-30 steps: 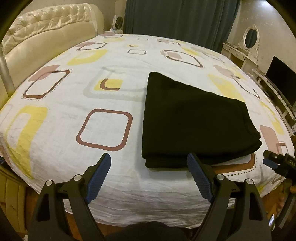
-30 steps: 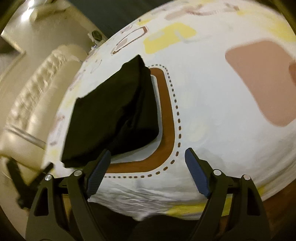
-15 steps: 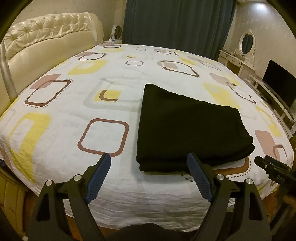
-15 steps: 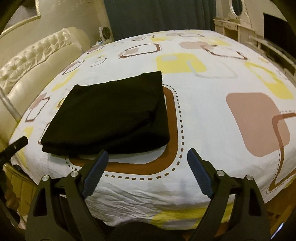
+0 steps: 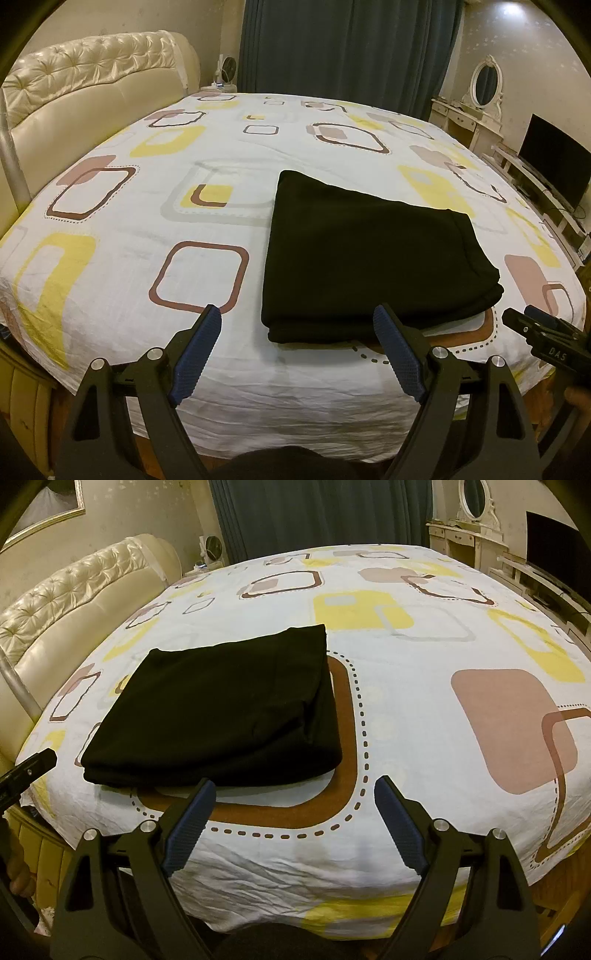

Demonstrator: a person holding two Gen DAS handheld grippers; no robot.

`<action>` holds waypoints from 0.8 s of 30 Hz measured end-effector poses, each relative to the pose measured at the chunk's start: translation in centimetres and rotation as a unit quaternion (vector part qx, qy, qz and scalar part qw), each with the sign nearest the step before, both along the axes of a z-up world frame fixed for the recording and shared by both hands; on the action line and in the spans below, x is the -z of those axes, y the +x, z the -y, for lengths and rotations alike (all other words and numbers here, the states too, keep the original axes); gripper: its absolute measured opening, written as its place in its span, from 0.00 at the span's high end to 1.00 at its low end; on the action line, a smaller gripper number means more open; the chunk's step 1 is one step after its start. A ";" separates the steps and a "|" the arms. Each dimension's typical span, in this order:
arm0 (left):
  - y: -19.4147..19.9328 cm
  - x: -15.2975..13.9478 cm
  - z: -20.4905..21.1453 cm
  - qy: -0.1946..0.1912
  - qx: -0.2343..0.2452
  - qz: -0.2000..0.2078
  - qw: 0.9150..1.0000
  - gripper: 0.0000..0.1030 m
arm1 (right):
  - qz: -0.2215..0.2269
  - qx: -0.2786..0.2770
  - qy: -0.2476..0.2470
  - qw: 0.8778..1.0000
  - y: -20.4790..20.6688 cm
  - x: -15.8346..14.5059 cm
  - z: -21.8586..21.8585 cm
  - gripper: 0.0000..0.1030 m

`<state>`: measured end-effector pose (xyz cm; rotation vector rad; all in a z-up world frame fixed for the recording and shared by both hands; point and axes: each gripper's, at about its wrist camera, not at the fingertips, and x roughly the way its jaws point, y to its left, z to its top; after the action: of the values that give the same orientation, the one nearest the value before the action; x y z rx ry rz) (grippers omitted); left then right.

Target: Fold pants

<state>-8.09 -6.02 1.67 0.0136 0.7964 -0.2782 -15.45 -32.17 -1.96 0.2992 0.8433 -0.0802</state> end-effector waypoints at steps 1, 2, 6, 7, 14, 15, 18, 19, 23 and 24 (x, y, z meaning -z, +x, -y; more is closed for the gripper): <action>0.0 0.0 0.0 0.000 0.000 0.000 1.000 0.19 | 0.000 0.000 -0.001 1.000 0.0 0.0 0.0 0.15; 0.0 0.0 0.0 0.002 0.000 0.001 1.000 0.19 | -0.001 0.000 -0.001 1.000 0.0 0.0 0.0 0.15; -0.1 0.0 0.3 0.005 0.001 0.005 1.000 0.19 | -0.002 0.003 0.004 1.000 -0.1 0.1 0.2 0.15; -0.2 0.0 0.3 0.005 0.001 0.005 1.000 0.19 | -0.002 0.003 0.004 1.000 -0.1 0.1 0.2 0.15; -0.2 0.0 0.3 0.007 0.001 0.005 1.000 0.19 | -0.004 0.005 0.006 1.000 -0.1 0.3 0.2 0.15; -0.2 0.0 0.3 0.008 0.000 0.006 1.000 0.19 | -0.004 0.005 0.006 1.000 0.0 0.3 0.3 0.15; -0.2 0.1 0.4 0.010 -0.001 0.007 1.000 0.19 | -0.005 0.004 0.006 1.000 -0.1 0.3 0.2 0.15; -0.2 0.1 0.4 0.010 -0.001 0.007 1.000 0.19 | -0.005 0.004 0.006 1.000 -0.1 0.3 0.2 0.15; -0.2 0.1 0.3 0.008 -0.001 0.005 1.000 0.19 | -0.007 0.004 0.007 1.000 -0.1 0.5 0.1 0.15; -0.2 0.1 0.3 0.009 -0.003 0.004 1.000 0.19 | -0.008 0.004 0.007 1.000 -0.1 0.5 0.1 0.15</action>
<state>-8.30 -6.36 1.53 0.0290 0.7898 -0.2650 -15.52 -32.25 -2.44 0.3152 0.8582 -0.0837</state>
